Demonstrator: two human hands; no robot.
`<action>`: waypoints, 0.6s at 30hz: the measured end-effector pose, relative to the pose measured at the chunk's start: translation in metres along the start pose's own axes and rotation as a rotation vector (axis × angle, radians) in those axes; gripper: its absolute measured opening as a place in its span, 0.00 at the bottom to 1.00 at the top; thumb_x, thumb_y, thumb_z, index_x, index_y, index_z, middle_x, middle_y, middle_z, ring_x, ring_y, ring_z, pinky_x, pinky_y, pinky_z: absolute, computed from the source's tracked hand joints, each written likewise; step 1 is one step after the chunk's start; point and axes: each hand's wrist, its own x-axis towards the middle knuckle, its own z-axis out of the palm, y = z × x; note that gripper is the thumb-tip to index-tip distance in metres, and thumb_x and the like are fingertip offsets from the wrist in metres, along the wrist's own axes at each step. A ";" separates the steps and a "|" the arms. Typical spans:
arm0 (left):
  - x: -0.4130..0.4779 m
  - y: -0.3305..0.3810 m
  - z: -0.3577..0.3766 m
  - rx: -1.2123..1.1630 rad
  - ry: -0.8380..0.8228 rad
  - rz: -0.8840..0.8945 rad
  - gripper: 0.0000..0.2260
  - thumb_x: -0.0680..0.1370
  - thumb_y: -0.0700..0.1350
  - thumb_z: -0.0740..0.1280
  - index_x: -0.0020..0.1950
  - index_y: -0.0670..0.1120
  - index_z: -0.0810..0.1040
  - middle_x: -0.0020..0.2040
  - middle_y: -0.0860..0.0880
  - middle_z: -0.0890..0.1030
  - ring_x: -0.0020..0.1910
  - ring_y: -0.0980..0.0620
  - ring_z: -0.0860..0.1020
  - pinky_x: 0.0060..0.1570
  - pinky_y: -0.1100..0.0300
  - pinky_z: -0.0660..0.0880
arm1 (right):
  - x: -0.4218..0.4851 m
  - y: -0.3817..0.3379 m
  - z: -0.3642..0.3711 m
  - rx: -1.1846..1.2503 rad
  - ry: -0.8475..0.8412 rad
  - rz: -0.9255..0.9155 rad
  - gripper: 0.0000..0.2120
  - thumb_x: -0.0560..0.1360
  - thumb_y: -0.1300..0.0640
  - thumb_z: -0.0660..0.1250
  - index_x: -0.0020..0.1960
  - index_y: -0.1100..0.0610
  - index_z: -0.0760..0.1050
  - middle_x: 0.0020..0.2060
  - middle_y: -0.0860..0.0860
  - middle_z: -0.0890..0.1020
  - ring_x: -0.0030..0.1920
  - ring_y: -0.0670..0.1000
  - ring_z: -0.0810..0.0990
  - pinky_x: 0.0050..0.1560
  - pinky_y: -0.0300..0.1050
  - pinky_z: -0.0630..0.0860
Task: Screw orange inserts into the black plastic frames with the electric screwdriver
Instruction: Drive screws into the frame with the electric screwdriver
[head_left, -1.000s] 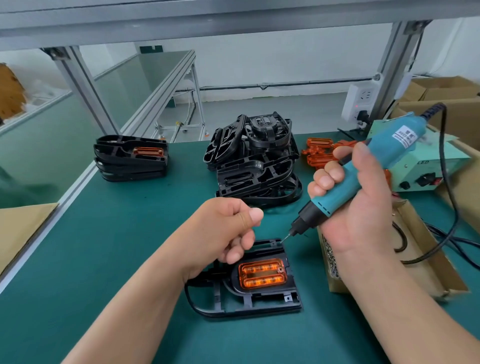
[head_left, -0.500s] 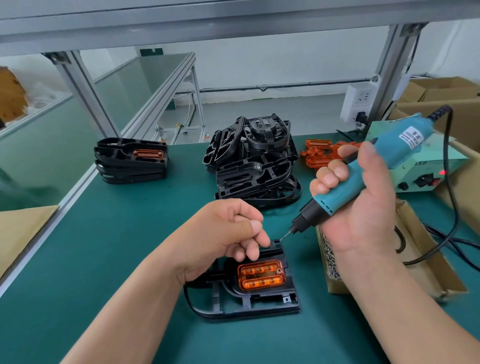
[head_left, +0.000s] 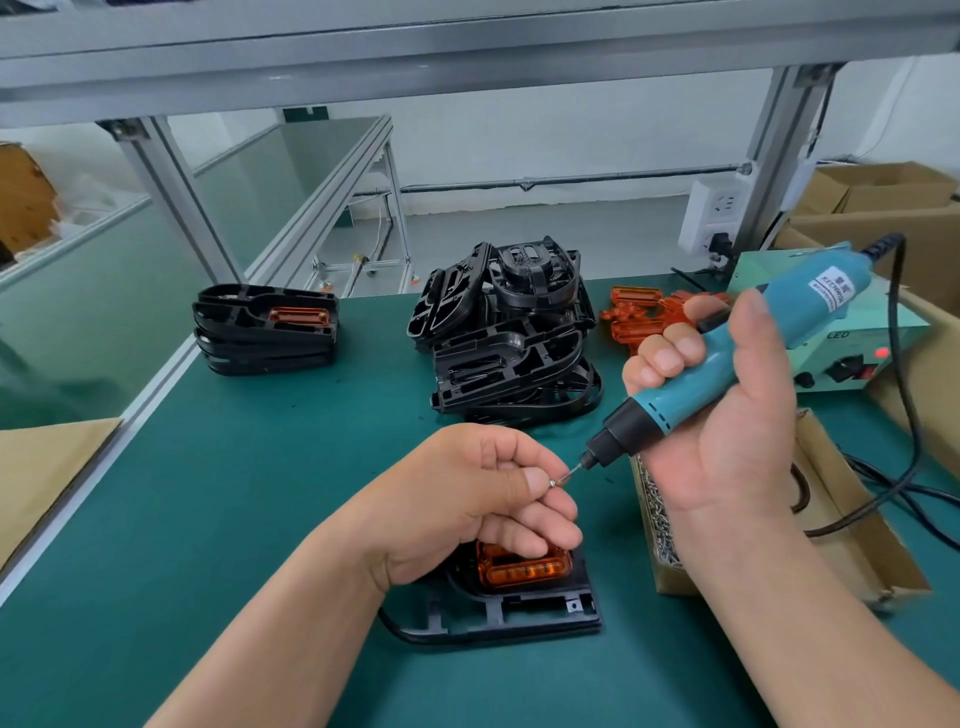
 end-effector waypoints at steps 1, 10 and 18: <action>0.000 0.000 0.001 -0.006 -0.003 -0.002 0.05 0.84 0.38 0.67 0.59 0.38 0.79 0.51 0.38 0.86 0.47 0.44 0.88 0.41 0.60 0.84 | 0.000 0.000 0.000 0.000 -0.001 0.001 0.13 0.85 0.47 0.64 0.50 0.56 0.75 0.34 0.48 0.71 0.34 0.47 0.71 0.38 0.40 0.72; 0.001 0.001 0.003 -0.008 -0.023 -0.015 0.06 0.84 0.39 0.67 0.59 0.38 0.79 0.51 0.38 0.86 0.47 0.44 0.88 0.42 0.60 0.84 | -0.002 0.000 0.002 0.000 -0.005 0.006 0.13 0.85 0.47 0.64 0.50 0.56 0.76 0.34 0.48 0.71 0.34 0.47 0.70 0.38 0.40 0.73; 0.001 0.000 0.003 -0.030 -0.029 -0.011 0.07 0.83 0.39 0.67 0.59 0.38 0.79 0.51 0.38 0.86 0.47 0.45 0.88 0.42 0.60 0.84 | -0.003 0.001 0.003 -0.019 -0.012 0.005 0.12 0.84 0.47 0.65 0.50 0.56 0.75 0.35 0.48 0.71 0.35 0.47 0.70 0.38 0.40 0.72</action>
